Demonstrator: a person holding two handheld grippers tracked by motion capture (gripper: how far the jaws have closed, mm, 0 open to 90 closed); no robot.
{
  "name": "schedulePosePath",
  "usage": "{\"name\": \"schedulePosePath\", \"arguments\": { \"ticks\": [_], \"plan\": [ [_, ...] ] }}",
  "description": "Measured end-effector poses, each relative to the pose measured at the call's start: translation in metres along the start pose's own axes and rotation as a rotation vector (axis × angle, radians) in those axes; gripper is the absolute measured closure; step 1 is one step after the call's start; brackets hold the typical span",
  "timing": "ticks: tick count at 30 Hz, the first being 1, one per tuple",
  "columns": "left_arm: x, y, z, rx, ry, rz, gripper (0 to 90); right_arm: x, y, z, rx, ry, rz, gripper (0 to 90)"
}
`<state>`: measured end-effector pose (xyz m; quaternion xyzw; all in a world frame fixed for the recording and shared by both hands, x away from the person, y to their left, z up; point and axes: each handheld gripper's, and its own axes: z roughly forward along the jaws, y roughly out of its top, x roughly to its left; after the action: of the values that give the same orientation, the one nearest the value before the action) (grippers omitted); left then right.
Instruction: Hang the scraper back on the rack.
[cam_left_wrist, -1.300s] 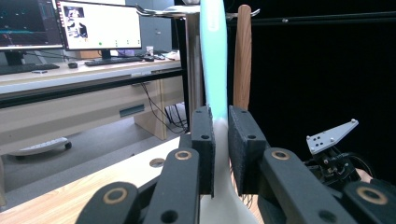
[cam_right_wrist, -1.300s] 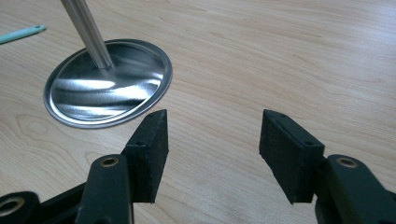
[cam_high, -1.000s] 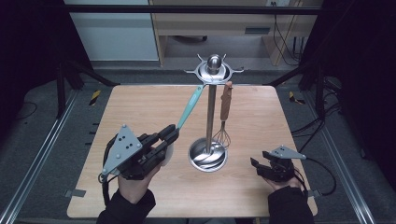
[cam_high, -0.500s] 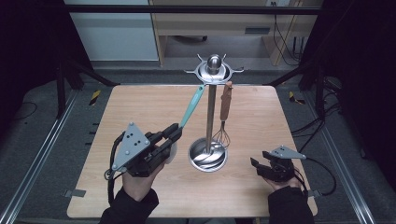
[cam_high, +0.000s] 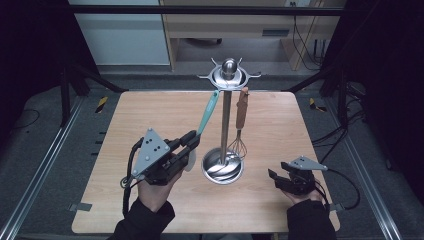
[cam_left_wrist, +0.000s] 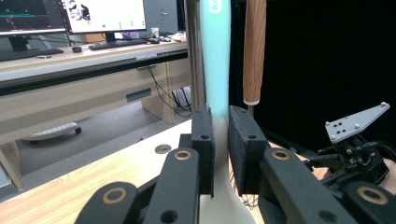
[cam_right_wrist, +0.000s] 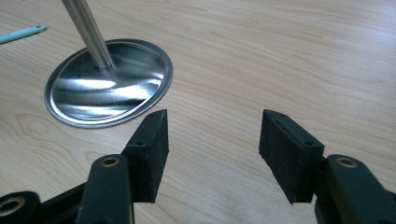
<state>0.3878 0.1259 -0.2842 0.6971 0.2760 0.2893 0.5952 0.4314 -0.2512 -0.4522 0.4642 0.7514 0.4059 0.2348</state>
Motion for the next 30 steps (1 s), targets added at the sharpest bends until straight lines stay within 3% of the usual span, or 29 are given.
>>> {"name": "schedulePosePath", "arguments": {
  "ticks": [14,23,30],
  "plan": [
    [0.000,-0.005,0.014,0.021,-0.003,-0.025,79.3,0.000,0.000,0.000,-0.001,0.001,0.000,42.3],
    [0.009,-0.017,0.017,0.095,-0.001,-0.036,68.1,0.000,0.001,-0.001,-0.003,0.000,0.000,43.1],
    [0.029,-0.042,0.012,0.179,0.039,-0.063,56.5,0.000,0.002,-0.003,-0.013,0.012,0.006,47.3]
  ]
}}
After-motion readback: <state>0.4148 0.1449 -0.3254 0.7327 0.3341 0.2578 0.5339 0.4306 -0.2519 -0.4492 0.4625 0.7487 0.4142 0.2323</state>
